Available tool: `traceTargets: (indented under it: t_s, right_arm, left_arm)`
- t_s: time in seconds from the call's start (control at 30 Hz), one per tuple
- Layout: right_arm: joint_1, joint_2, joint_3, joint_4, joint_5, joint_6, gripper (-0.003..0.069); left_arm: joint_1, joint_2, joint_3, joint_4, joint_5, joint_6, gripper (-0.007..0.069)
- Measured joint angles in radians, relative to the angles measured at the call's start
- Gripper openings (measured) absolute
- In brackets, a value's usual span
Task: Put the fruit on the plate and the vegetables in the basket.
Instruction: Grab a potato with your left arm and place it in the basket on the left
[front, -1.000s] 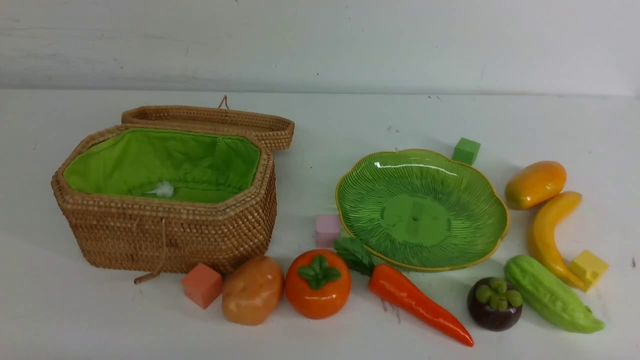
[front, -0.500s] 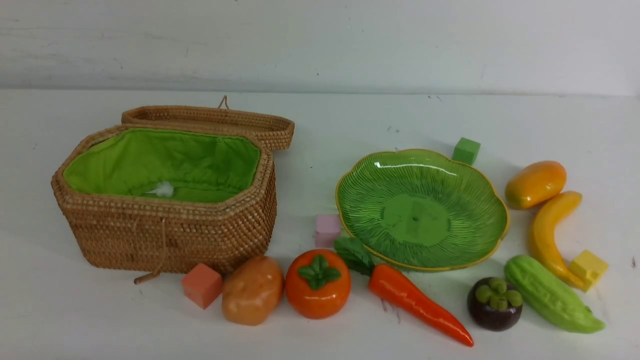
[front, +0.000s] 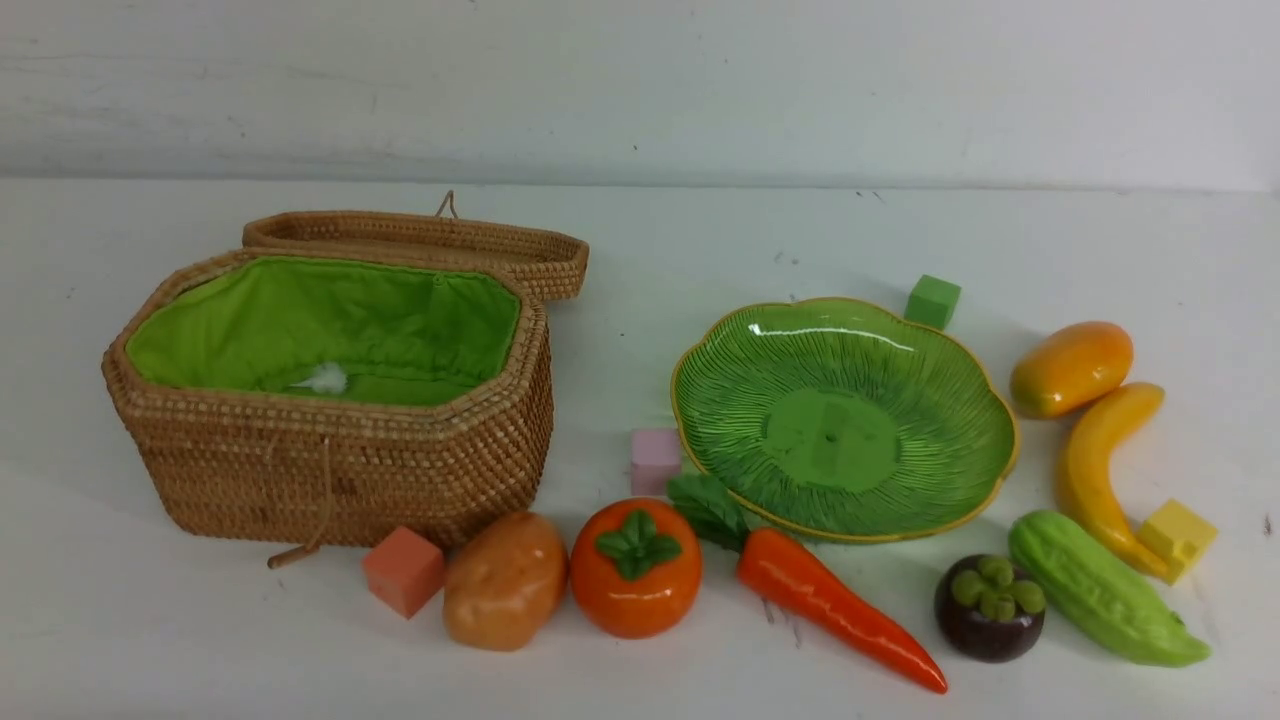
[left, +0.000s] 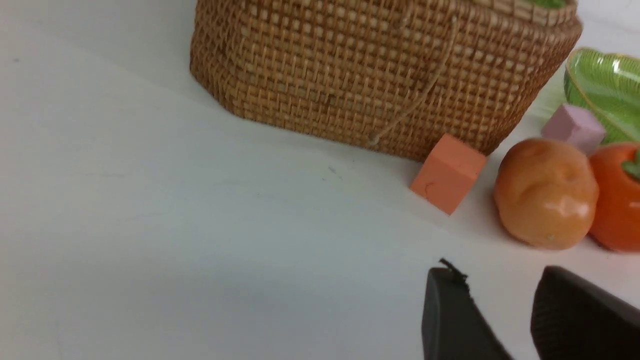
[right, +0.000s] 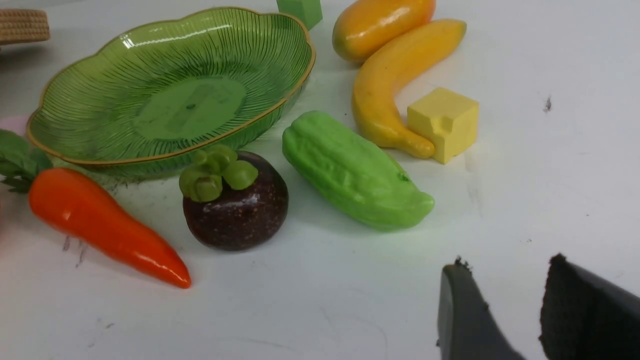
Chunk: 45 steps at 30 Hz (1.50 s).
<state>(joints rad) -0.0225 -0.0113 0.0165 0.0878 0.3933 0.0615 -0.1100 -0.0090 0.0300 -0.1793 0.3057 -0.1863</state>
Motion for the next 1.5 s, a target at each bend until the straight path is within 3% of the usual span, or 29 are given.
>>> traceTargets:
  t_s: [0.13,0.4,0.53,0.63,0.8,0.83,0.97,1.17,1.3,1.4,1.5]
  right_arm:
    - [0.0,0.0,0.0,0.001,0.0,0.0,0.0241]
    - [0.0,0.0,0.0,0.001,0.0,0.0,0.0241]
    - [0.0,0.0,0.0,0.001,0.0,0.0,0.0241]
    - [0.0,0.0,0.0,0.001,0.0,0.0,0.0241]
    - [0.0,0.0,0.002,-0.061,-0.015,-0.003,0.0241]
    - [0.0,0.0,0.002,-0.078,-0.019,-0.003,0.0241]
    - [0.0,0.0,0.01,-0.04,-0.067,0.05,0.0241]
    - [0.0,0.0,0.011,0.248,-0.234,0.259,0.0241]
    - [0.0,0.0,0.011,0.326,-0.317,0.29,0.0232]
    - [0.009,0.001,-0.047,0.349,-0.214,0.295,0.0199]
    - [0.052,0.059,-0.221,0.341,-0.016,0.202,0.0129]
  left_arm:
    - [-0.002,0.0,0.0,-0.131,-0.118,0.0,0.0238]
    - [-0.004,0.0,0.0,-0.573,-0.312,0.0,0.0238]
    - [-0.004,0.0,0.0,-0.696,-0.404,0.0,0.0237]
    - [-0.004,0.0,-0.012,-0.706,-0.411,0.004,0.0211]
    - [-0.004,0.0,-0.16,-0.63,-0.285,0.094,-0.0001]
    - [-0.004,0.0,-0.179,-0.617,-0.254,0.107,-0.0013]
    - [-0.004,0.061,-0.303,-0.582,-0.081,0.179,-0.0013]
    - [-0.004,0.281,-0.488,-0.55,0.208,0.304,-0.0013]
    - [-0.004,0.39,-0.53,-0.54,0.262,0.352,-0.0013]
    - [-0.004,0.45,-0.535,-0.539,0.265,0.375,-0.0013]
    - [-0.004,0.511,-0.563,-0.527,0.319,0.423,-0.0013]
